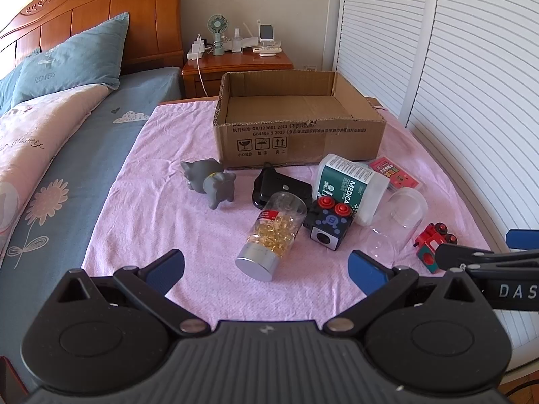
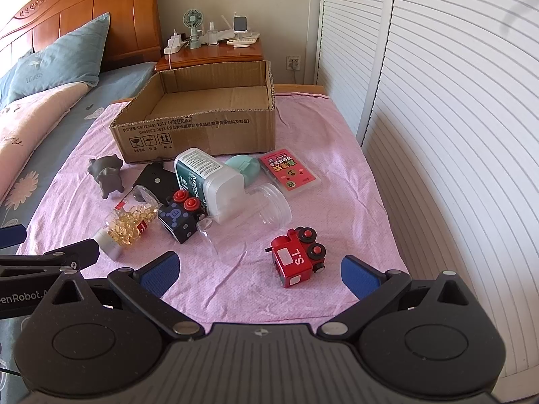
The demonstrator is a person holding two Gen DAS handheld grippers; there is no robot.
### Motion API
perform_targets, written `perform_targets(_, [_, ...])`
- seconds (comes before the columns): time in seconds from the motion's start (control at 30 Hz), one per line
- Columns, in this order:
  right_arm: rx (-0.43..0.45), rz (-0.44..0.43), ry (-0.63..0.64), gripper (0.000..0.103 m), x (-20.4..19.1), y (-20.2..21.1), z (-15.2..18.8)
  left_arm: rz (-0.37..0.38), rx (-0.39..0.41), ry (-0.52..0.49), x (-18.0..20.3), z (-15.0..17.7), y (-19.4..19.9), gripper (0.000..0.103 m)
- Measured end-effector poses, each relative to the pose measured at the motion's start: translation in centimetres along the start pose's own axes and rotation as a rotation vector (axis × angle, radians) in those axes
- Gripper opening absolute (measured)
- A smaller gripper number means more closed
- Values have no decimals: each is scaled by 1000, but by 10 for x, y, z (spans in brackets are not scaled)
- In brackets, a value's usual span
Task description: Organize rigid objects
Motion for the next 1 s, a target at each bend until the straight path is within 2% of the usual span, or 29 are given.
perform_targets(1.0, [7, 0, -5, 103, 1, 2, -3, 1, 3, -3, 0, -4, 0, 102])
Point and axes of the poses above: each gripper's, at about its wrist camera, not at the fingertips, and y roughly against the way its jaws point, x to its right, z to its underside, the point moved 4 cm from there along -y, roughly the way its jaws point, and after that the axes turned 2 degrees about -z, right-handed, at the moved point
